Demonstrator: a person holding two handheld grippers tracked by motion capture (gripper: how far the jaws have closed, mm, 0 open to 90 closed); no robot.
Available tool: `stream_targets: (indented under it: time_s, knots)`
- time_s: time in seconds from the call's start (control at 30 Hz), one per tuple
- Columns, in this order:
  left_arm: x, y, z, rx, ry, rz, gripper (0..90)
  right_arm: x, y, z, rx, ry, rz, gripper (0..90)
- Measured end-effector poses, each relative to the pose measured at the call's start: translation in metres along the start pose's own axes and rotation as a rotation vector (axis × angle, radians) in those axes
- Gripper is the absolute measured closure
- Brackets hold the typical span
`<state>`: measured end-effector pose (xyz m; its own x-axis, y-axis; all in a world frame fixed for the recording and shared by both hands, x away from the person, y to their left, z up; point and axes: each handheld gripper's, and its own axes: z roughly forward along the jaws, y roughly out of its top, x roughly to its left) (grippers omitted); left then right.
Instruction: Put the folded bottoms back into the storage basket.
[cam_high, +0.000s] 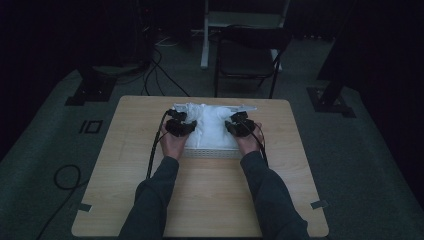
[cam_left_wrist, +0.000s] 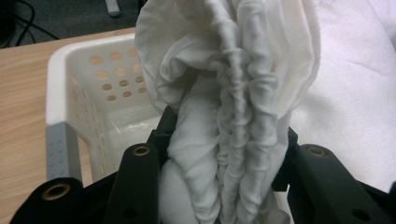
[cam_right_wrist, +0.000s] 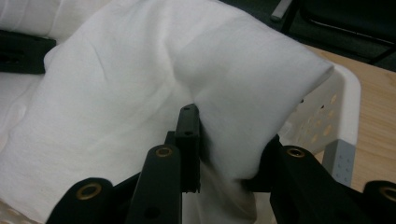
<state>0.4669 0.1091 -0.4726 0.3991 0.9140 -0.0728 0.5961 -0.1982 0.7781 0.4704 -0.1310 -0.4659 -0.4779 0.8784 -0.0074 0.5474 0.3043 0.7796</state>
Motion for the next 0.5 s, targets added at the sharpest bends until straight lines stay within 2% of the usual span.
stream_targets:
  time_s: [0.3,0.5]
  knots:
    - [-0.0051,-0.0014,0.0009,0.016,0.020,0.014,59.1,-0.0004,-0.0044,0.0030,0.018,-0.007,-0.001,71.9]
    - [-0.0065,-0.0024,0.0012,0.029,0.030,0.005,59.0,0.0017,-0.0065,0.0034,0.026,-0.012,-0.006,71.9]
